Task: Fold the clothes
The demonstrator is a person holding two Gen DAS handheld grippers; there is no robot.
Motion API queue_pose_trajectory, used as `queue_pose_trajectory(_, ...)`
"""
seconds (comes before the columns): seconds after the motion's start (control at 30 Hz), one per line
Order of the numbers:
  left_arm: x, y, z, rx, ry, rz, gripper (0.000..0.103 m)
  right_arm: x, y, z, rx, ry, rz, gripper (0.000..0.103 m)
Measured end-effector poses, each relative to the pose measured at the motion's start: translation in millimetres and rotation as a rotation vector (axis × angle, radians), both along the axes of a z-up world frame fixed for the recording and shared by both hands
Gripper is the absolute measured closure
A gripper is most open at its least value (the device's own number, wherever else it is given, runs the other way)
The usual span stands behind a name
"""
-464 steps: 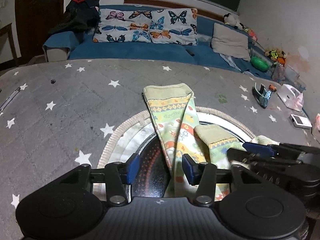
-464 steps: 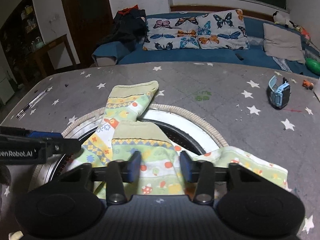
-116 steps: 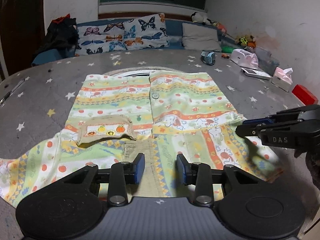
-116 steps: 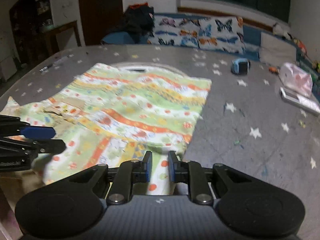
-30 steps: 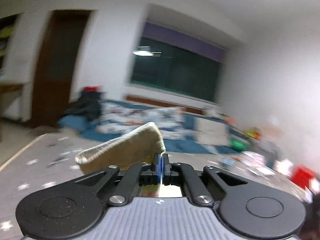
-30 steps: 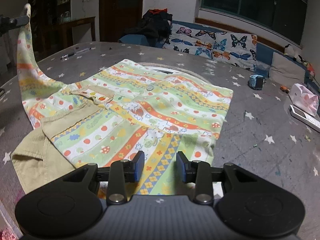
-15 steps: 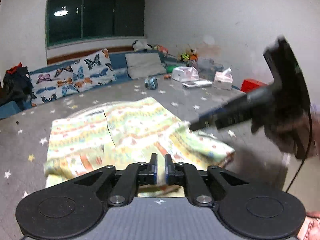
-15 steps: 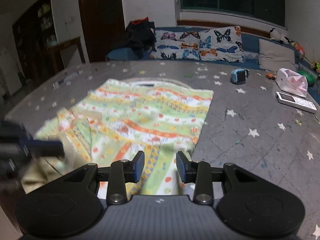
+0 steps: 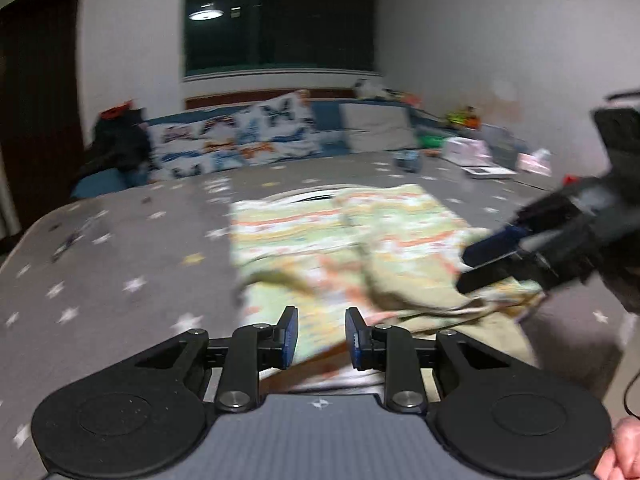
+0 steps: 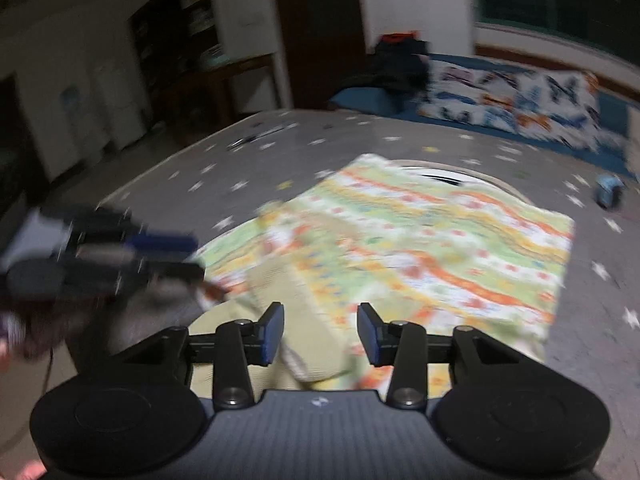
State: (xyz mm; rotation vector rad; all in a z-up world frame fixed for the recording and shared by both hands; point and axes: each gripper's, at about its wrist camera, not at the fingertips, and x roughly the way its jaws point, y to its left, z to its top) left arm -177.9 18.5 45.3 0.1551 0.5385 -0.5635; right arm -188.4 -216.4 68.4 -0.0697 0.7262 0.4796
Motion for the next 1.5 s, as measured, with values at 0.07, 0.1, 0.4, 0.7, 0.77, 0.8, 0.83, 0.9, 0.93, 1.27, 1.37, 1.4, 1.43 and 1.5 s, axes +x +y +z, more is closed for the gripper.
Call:
queue_pose_trajectory(0.07, 0.0, 11.7, -1.3, 0.025, -0.006, 0.048, 0.075, -0.6, 17.3, -3.1, -0.046, -0.023, 0.039, 0.062)
queue_pose_trajectory(0.1, 0.2, 14.9, -3.2, 0.040, -0.009, 0.062, 0.075, 0.0, 25.1, -4.9, -0.061, -0.030, 0.054, 0.062)
queue_pose_trajectory(0.4, -0.6, 14.0, -23.4, 0.141, -0.007, 0.054, 0.073, 17.2, 47.4, -14.5, -0.091, -0.035, 0.021, 0.069)
queue_pose_trajectory(0.7, -0.6, 3.0, -30.1, 0.171, -0.053, 0.033, 0.088, 18.4, 22.2, 2.5, -0.069, -0.093, -0.112, 0.101)
queue_pose_trajectory(0.77, -2.1, 4.0, -28.9, 0.169, -0.060, 0.047, 0.100, 21.3, 11.9, 7.5, -0.059, -0.095, -0.147, 0.101)
queue_pose_trajectory(0.8, -3.1, 5.0, -27.7, 0.165, -0.062, 0.059, 0.100, 21.7, 8.4, 8.5, -0.060, -0.099, -0.166, 0.101)
queue_pose_trajectory(0.83, -5.2, 7.6, -25.3, 0.159, -0.065, 0.067, 0.102, 22.0, 4.6, 9.4, -0.068, -0.107, -0.192, 0.101)
queue_pose_trajectory(0.9, -9.6, 13.0, -20.2, 0.147, -0.072, 0.084, 0.102, 22.8, -3.4, 10.9, -0.083, -0.123, -0.246, 0.101)
queue_pose_trajectory(0.93, -12.3, 16.5, -17.3, 0.140, -0.074, 0.093, 0.102, 24.0, -7.6, 10.8, -0.091, -0.125, -0.273, 0.101)
queue_pose_trajectory(1.27, -5.9, 42.4, -8.1, 0.068, 0.037, 0.138, 0.097, 37.2, -28.0, -7.3, -0.053, -0.013, -0.335, 0.077)
queue_pose_trajectory(1.37, -3.2, 30.5, -4.2, 0.085, -0.007, 0.105, 0.070, 36.7, -30.1, -11.0, -0.015, 0.014, -0.328, 0.072)
queue_pose_trajectory(1.4, -3.0, 25.6, -4.7, 0.106, -0.026, 0.096, 0.064, 35.9, -30.3, -12.3, -0.014, 0.021, -0.329, 0.071)
queue_pose_trajectory(1.43, -3.2, 20.6, -7.4, 0.126, -0.038, 0.086, 0.058, 34.7, -30.7, -14.3, -0.017, 0.027, -0.331, 0.071)
queue_pose_trajectory(1.5, -2.2, 11.4, -13.7, 0.163, -0.048, 0.067, 0.058, 32.9, -32.2, -19.1, -0.019, 0.051, -0.332, 0.071)
